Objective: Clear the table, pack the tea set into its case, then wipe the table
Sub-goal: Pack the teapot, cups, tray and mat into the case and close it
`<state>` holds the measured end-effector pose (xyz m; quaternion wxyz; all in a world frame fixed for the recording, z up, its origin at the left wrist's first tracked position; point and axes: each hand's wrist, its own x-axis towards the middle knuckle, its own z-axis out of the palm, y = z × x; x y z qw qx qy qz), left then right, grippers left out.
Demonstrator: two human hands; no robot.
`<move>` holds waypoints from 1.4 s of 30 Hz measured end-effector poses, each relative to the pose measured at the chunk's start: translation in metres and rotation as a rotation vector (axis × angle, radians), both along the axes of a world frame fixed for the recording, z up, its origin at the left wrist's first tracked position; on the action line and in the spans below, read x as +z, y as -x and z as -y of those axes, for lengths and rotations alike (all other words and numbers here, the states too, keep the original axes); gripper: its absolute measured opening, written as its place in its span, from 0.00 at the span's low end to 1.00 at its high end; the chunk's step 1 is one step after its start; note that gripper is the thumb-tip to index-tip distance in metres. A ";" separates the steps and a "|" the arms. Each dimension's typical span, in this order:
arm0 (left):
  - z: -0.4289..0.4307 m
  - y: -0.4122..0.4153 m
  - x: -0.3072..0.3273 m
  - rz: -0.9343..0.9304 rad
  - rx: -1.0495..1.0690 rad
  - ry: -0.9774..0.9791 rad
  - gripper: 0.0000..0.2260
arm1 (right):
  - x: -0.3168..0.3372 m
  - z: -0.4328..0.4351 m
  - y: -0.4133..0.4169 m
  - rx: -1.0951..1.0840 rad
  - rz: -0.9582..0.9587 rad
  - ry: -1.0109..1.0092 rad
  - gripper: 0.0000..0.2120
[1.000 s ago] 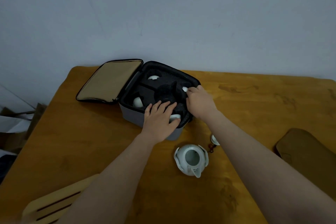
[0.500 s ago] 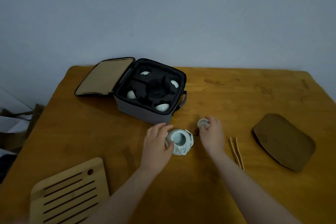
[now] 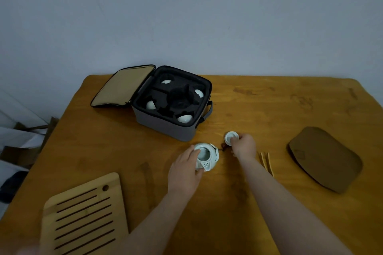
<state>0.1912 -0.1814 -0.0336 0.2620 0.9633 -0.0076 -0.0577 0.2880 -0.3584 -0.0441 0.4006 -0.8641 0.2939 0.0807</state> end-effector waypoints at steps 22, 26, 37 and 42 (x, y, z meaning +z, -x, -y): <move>0.008 -0.002 0.008 -0.055 0.292 0.442 0.16 | 0.002 -0.042 0.053 0.850 0.826 0.508 0.11; 0.004 -0.006 0.007 -0.058 0.346 0.430 0.14 | -0.004 -0.043 0.061 0.857 0.809 0.520 0.14; -0.004 -0.002 0.003 -0.006 0.312 0.388 0.12 | -0.012 -0.029 0.088 0.853 0.894 0.564 0.19; -0.007 -0.005 0.004 -0.017 0.301 0.363 0.13 | -0.012 -0.037 0.088 0.781 0.913 0.548 0.16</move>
